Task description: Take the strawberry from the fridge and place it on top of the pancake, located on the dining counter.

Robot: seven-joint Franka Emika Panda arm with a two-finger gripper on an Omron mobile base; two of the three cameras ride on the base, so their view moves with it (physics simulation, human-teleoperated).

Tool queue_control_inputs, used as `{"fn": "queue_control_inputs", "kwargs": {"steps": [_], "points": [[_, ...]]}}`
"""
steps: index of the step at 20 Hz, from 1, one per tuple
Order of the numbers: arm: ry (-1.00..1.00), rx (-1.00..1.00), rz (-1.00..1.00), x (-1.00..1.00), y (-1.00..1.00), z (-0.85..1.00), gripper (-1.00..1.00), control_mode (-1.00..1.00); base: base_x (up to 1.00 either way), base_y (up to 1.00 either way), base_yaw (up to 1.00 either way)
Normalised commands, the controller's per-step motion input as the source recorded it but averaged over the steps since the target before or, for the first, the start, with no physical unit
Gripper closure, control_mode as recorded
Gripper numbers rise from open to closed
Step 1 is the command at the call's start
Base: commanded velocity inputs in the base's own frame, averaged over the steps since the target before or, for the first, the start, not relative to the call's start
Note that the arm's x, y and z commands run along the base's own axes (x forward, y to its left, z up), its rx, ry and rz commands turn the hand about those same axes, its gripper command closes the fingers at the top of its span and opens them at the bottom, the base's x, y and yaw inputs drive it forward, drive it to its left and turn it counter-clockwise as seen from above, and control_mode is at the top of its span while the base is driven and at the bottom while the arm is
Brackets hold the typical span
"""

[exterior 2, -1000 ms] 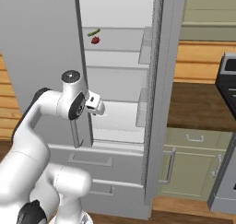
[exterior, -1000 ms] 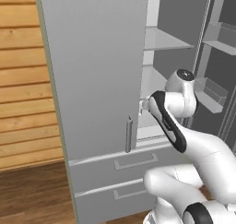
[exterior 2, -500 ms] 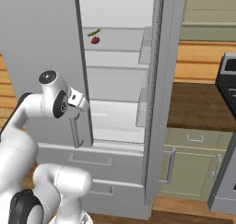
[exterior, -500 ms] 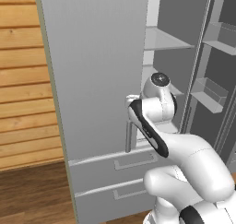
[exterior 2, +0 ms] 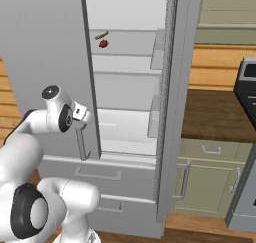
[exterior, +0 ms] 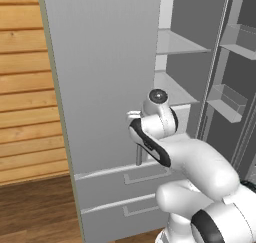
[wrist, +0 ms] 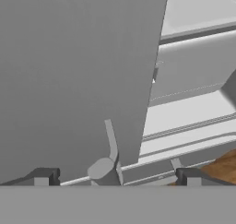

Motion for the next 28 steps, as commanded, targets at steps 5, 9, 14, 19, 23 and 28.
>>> {"fn": "queue_control_inputs", "kwargs": {"steps": [5,9,14,19,23,28], "points": [[-0.01,-0.02,0.00,0.08,0.12,-0.36,-1.00,-1.00,0.00,0.00,0.00],[0.00,-0.02,0.00,0.24,0.00,-0.40,-1.00,-1.00,0.00,0.00,0.00],[0.00,-0.04,0.00,0.27,0.00,-0.29,-1.00,-1.00,0.00,0.00,0.00],[-0.03,-0.02,0.00,0.09,0.00,-0.19,-1.00,-1.00,0.00,0.00,0.00],[0.00,0.00,0.00,0.03,0.00,-0.07,-1.00,-1.00,0.00,0.00,0.00],[0.00,0.00,0.00,0.01,0.00,-0.05,1.00,-1.00,0.00,0.00,0.00]]}}
